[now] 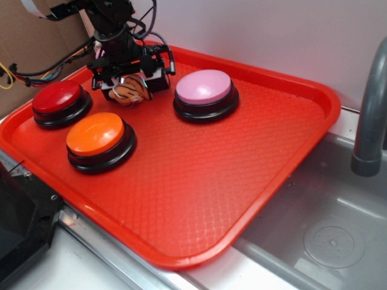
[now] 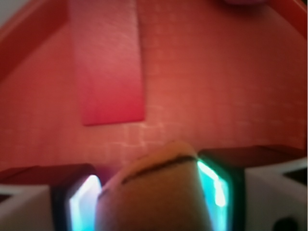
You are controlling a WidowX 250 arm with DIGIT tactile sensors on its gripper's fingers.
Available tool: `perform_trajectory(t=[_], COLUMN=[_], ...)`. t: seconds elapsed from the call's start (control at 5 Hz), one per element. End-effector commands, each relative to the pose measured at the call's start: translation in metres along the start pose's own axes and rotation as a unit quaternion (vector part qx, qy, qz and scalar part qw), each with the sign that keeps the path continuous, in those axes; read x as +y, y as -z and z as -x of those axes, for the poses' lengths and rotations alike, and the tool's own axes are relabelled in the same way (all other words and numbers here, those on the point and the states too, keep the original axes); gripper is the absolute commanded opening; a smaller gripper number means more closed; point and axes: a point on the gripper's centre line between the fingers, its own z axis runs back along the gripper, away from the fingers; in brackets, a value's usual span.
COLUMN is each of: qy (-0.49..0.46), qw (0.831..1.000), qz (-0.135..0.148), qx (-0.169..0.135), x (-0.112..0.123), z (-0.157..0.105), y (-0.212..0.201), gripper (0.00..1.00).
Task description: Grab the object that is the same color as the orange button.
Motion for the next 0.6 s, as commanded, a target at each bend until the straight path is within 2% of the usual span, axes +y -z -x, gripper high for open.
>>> perform_trajectory(t=[0.0, 0.2, 0.4], qy=[0.072, 0.159, 0.189], qw=[0.997, 0.986, 0.979], qz=[0.002, 0.032, 0.066], qx=[-0.023, 0.025, 0.037], x=[-0.012, -0.029, -0.039], z=[-0.027, -0.016, 0.000], y=[-0.068, -0.115, -0.152], gripper=[0.00, 0.00, 0.00])
